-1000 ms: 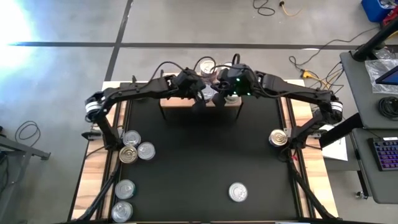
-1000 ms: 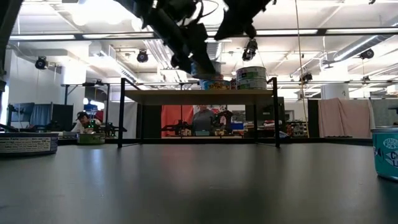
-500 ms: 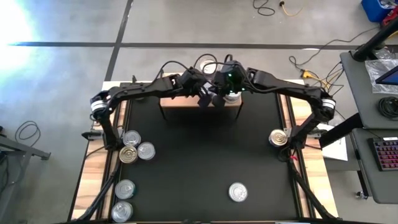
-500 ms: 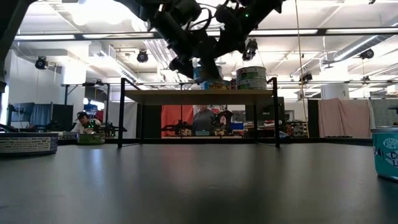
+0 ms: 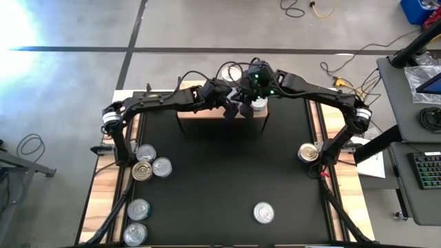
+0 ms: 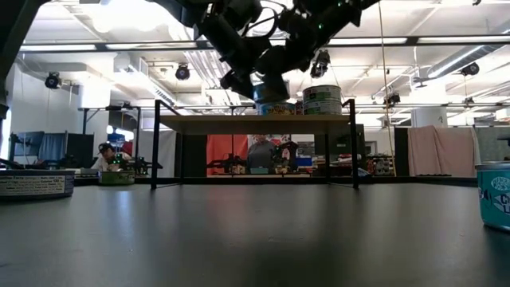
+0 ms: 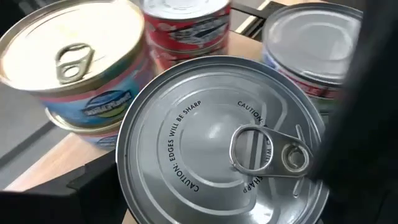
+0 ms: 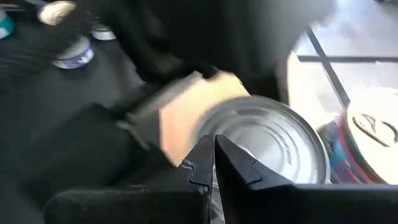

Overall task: Stack canned seafood by type on shelf
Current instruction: Stack the yellow-blue tuna can on top of the other yellow-blue tuna can on the shelf, then put the blue tuna can on the shelf

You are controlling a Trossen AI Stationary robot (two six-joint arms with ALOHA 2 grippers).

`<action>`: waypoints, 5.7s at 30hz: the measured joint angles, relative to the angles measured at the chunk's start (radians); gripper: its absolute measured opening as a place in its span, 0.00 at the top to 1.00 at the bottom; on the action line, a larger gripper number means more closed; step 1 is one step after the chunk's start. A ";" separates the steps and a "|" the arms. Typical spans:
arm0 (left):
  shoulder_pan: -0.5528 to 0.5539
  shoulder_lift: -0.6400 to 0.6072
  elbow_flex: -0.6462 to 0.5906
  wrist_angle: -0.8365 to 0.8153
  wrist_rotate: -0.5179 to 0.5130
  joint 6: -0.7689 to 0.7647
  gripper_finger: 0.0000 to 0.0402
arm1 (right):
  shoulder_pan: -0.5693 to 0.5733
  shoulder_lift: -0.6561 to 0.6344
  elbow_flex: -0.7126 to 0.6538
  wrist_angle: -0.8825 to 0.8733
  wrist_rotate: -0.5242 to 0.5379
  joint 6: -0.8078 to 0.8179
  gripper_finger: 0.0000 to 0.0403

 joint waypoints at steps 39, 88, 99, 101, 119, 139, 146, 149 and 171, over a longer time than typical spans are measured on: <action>-0.007 0.067 0.066 -0.020 0.062 0.016 0.05 | -0.063 0.057 -0.015 0.002 0.003 -0.018 0.98; 0.016 0.071 0.184 -0.303 0.136 0.056 0.00 | -0.080 0.159 -0.054 -0.033 -0.056 -0.077 0.98; 0.012 0.072 0.252 -0.358 0.087 0.199 0.00 | -0.087 0.158 -0.054 -0.006 -0.019 -0.088 0.98; 0.012 0.072 0.263 -0.362 0.084 0.198 0.00 | -0.089 0.156 -0.054 -0.007 0.009 -0.088 0.98; 0.013 0.112 0.238 -0.371 0.183 0.085 0.00 | -0.100 0.158 -0.057 -0.049 -0.033 -0.100 0.98; -0.044 0.058 0.476 -0.706 0.092 0.171 0.00 | -0.124 0.154 -0.057 0.002 -0.040 -0.039 0.98; -0.164 0.033 0.614 -0.791 -0.056 0.169 0.00 | -0.121 0.082 -0.058 0.102 -0.036 0.026 0.98; -0.217 -0.007 0.606 -0.817 -0.067 0.168 0.00 | -0.107 0.037 -0.065 0.116 0.029 0.047 0.98; -0.425 -0.488 -0.464 -0.929 0.101 -0.600 0.00 | 0.666 -0.195 -0.059 0.014 0.943 0.459 0.96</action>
